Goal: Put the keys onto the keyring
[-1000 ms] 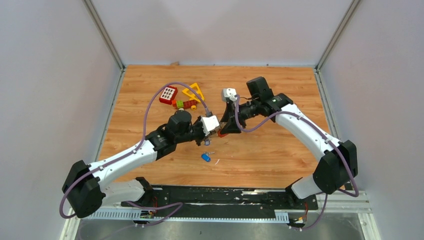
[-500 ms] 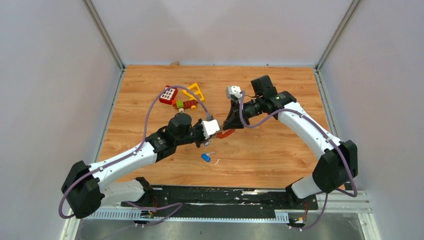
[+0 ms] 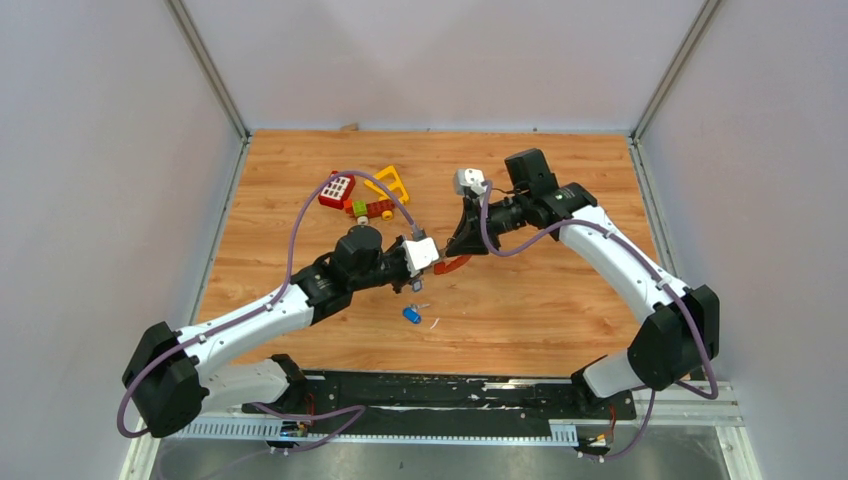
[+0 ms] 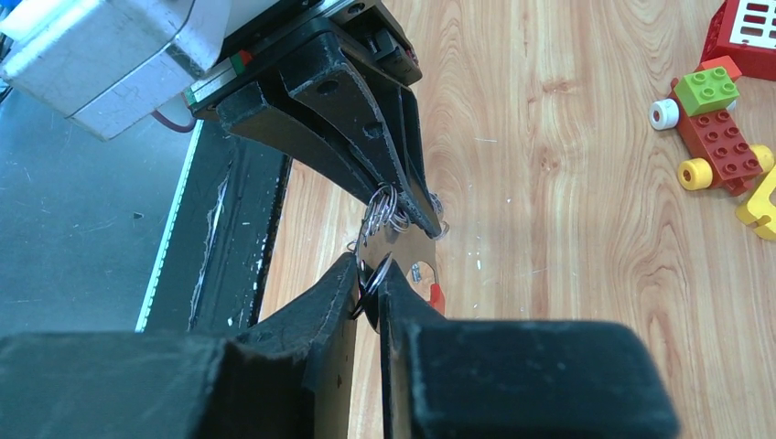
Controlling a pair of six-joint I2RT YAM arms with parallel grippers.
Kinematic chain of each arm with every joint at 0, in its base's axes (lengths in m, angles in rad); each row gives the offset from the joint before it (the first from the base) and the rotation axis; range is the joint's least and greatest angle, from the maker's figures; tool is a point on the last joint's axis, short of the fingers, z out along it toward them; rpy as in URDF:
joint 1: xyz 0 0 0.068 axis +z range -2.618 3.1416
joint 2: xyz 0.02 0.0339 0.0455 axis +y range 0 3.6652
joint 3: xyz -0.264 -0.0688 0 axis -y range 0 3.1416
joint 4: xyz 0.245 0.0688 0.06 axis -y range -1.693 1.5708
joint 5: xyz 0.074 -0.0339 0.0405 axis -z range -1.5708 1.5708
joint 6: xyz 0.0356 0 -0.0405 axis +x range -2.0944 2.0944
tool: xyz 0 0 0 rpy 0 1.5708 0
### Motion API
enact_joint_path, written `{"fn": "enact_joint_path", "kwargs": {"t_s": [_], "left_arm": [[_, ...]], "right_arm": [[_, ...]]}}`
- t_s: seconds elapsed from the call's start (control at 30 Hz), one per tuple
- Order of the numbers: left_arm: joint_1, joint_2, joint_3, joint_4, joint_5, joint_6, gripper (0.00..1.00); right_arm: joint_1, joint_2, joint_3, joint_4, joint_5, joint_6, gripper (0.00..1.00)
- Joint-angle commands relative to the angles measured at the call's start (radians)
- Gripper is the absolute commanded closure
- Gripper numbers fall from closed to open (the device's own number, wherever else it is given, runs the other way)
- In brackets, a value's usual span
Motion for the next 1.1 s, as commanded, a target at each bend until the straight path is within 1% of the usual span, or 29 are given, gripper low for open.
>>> {"fn": "enact_joint_path", "kwargs": {"t_s": [0.0, 0.23, 0.3, 0.4, 0.47, 0.73, 0.9, 1.07], "left_arm": [[0.005, -0.020, -0.012, 0.029, -0.017, 0.026, 1.00], [0.003, -0.021, -0.013, 0.029, -0.021, 0.025, 1.00], [0.005, -0.022, -0.012, 0.028, -0.022, 0.025, 1.00], [0.005, -0.022, -0.012, 0.031, -0.020, 0.023, 1.00], [0.004, -0.020, -0.011, 0.031, -0.020, 0.021, 1.00], [0.004, -0.027, -0.011, 0.032, -0.029, 0.019, 1.00], [0.004, -0.032, -0.010, 0.031, -0.035, 0.017, 1.00], [0.003, -0.031, -0.006, 0.031, -0.039, 0.015, 1.00]], "right_arm": [[-0.009, -0.049, 0.010, 0.011, -0.055, 0.027, 0.86], [-0.015, -0.055, 0.011, 0.010, -0.061, 0.033, 0.77], [-0.017, -0.056, 0.009, 0.011, -0.061, 0.034, 0.76], [-0.016, -0.054, 0.005, 0.012, -0.061, 0.039, 0.81], [-0.016, -0.050, 0.005, 0.007, -0.055, 0.034, 0.82], [-0.023, -0.047, -0.003, -0.016, -0.016, 0.018, 0.79], [-0.029, -0.052, -0.017, -0.023, 0.006, 0.015, 0.74], [-0.031, -0.049, -0.026, -0.028, 0.020, 0.017, 0.74]]}}
